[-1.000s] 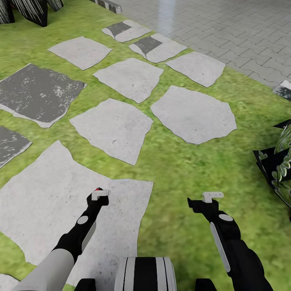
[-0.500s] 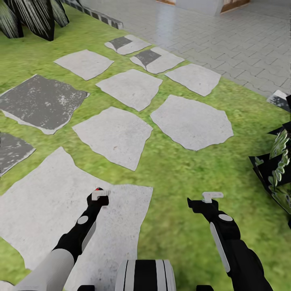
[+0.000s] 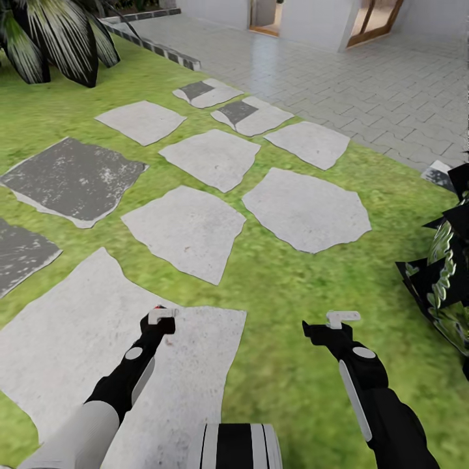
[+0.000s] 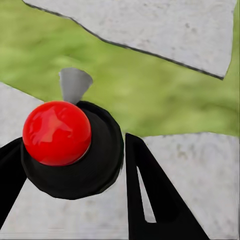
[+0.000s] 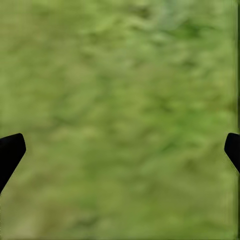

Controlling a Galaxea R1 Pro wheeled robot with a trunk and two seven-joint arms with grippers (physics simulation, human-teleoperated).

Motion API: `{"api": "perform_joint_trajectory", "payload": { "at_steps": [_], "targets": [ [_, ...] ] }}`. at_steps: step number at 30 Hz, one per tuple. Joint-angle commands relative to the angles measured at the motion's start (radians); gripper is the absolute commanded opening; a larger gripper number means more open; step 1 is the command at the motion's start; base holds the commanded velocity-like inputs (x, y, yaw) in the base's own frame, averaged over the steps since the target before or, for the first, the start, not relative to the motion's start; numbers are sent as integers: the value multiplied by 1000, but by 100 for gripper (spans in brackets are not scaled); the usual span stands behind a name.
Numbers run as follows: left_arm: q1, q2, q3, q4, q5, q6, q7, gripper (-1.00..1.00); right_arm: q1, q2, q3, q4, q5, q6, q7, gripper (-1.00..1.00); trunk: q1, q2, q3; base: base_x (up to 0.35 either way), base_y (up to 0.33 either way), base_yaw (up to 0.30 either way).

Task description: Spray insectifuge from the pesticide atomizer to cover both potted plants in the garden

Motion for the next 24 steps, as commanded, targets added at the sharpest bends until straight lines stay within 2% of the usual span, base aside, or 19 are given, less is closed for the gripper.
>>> {"api": "perform_joint_trajectory", "payload": {
  "at_steps": [1,3,15,24],
  "targets": [
    [0,0,1,1,2,20,-1,-100,0,0,0,-1,3,5,1,100,-1,0,3,0,0,0],
    [5,0,-1,-5,4,43,-6,-100,0,-1,-1,-1,9,7,-2,100,-1,0,7,0,0,0],
    [71,-1,1,39,-1,-10,-9,-100,0,-1,-1,-2,9,7,-2,100,-1,0,7,0,0,7],
    [122,-2,2,39,-1,-11,-4,-100,0,1,0,-2,8,7,-6,100,-1,0,7,0,0,221]
  ]
}}
